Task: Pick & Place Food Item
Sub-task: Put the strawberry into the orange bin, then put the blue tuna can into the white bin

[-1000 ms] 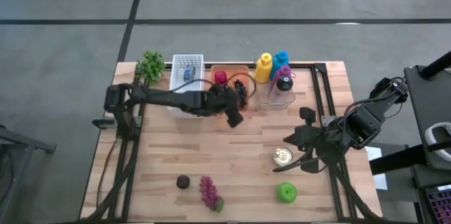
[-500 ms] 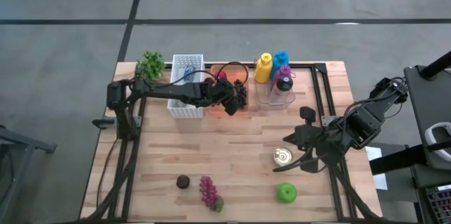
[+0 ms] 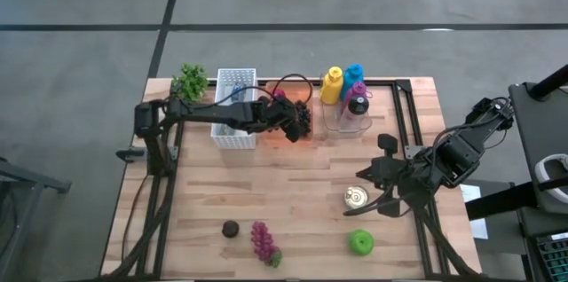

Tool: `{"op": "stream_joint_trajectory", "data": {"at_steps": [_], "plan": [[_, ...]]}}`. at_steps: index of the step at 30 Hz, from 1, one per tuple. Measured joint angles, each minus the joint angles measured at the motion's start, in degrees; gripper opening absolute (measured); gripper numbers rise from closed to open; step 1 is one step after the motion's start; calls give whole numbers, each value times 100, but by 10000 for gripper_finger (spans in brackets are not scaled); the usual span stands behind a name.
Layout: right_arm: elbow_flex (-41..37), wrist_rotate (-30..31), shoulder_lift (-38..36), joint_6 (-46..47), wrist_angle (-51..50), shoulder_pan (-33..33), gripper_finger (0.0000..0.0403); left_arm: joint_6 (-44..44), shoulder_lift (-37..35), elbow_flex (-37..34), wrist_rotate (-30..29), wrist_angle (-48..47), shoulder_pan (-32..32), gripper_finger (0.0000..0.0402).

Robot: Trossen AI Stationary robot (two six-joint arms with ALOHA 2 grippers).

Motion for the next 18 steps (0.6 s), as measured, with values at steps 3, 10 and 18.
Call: {"op": "stream_joint_trajectory", "data": {"at_steps": [3, 10, 18], "plan": [[0, 0, 0, 0, 3, 0, 8, -18, -4, -112, -40, 9, 40, 174], [0, 0, 0, 0, 5, 0, 8, -32, -4, -158, 0, 22, 50, 194], [0, 0, 0, -15, 5, 0, 8, -8, -4, -158, 170, 13, 50, 226]]}}
